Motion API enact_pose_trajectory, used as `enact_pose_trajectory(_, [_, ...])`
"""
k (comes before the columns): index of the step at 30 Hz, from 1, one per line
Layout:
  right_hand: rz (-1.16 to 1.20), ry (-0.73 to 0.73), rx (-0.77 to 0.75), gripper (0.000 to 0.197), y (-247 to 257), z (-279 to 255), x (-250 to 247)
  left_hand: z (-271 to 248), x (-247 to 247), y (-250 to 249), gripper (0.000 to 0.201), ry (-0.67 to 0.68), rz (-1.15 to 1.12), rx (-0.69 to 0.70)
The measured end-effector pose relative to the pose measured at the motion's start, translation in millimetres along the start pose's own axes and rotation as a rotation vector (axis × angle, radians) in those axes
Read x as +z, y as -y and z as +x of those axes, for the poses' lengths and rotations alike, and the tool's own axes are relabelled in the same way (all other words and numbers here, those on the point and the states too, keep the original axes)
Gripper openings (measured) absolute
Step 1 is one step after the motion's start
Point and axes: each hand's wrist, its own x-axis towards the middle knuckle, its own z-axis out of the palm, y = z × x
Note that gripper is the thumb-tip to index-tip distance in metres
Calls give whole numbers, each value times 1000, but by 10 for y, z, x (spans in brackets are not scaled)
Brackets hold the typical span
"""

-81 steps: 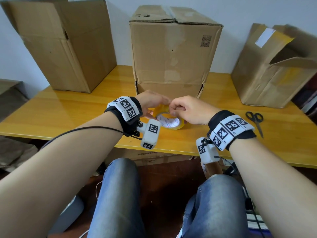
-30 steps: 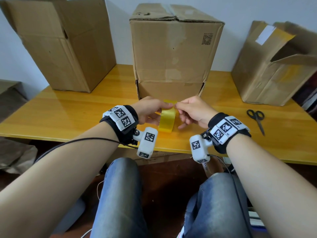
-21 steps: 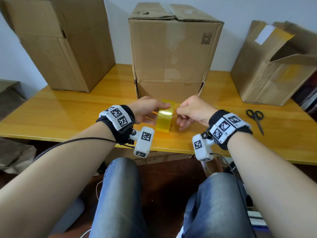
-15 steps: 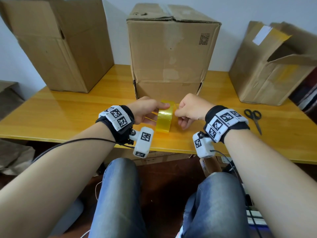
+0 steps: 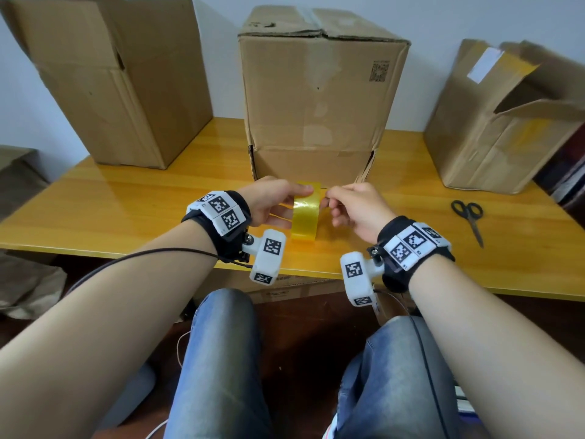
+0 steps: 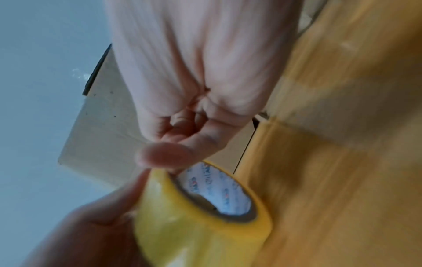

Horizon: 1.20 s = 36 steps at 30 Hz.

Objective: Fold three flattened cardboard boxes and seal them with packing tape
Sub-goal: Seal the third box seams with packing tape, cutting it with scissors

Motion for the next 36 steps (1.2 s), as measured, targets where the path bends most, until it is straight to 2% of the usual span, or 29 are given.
enact_pose_trajectory(3, [149, -26, 44, 20, 25, -1, 57, 21, -3, 4, 33, -5, -8, -2])
enact_pose_trajectory(5, [159, -15, 77, 23, 36, 3, 68, 31, -17, 4, 31, -5, -15, -7])
enact_pose_trajectory(19, [-144, 124, 176, 30, 55, 43, 15, 58, -11, -22, 32, -5, -18, 12])
enact_pose_trajectory(22, [-196, 135, 204, 24, 63, 50, 67, 58, -14, -16, 29, 2, -16, 7])
enact_pose_trajectory(26, [-147, 69, 147, 19, 9, 64, 118, 66, -54, -10, 29, 14, -21, 1])
enact_pose_trajectory(30, [-27, -12, 40, 26, 71, 96, 98, 58, -90, 1, 27, 25, -38, -7])
enact_pose_trajectory(36, [27, -32, 40, 23, 81, 103, 129, 89, -108, -7, 31, 24, -46, -14])
